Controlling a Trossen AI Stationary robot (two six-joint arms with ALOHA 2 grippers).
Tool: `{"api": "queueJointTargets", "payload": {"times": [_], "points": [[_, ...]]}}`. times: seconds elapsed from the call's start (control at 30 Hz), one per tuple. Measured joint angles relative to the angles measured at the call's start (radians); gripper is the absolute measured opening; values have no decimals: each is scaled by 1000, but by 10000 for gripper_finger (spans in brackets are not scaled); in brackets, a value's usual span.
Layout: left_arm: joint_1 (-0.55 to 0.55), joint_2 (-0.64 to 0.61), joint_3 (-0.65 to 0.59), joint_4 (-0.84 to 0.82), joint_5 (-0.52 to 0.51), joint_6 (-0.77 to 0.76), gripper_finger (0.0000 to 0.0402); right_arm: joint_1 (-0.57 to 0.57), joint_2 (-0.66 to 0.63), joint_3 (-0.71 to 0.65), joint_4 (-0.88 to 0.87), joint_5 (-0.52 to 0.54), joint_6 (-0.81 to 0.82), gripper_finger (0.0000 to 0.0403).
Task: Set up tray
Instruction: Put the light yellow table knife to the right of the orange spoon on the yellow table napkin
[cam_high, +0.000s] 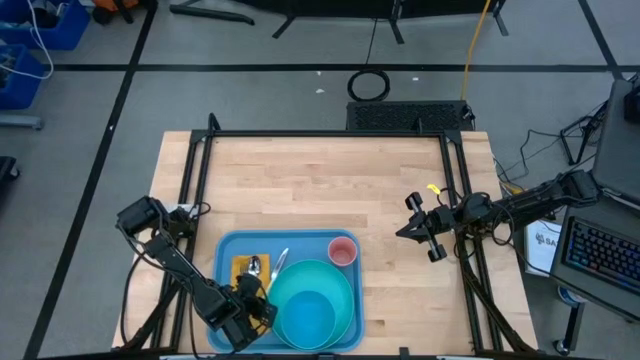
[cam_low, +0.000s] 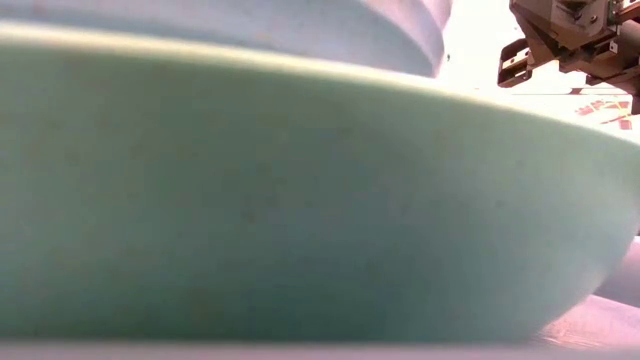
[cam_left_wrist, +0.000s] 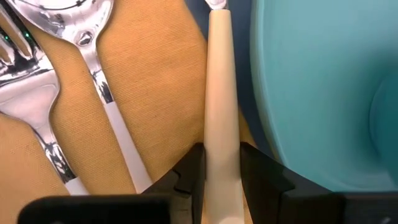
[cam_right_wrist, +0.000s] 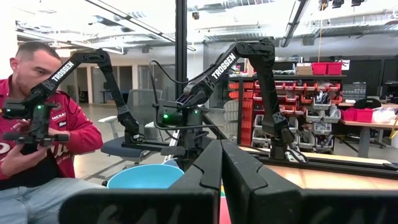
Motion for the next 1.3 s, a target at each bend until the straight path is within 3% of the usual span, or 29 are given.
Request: {"api": "queueJointTargets", "payload": {"times": [0.47,1.3], "points": [[-47,0,0,-36,-10,-240,88,0,0,0,0,0,0,0],[-60,-2,2,-45,-20,-323,88,0,0,1,0,0,0,0]]}}
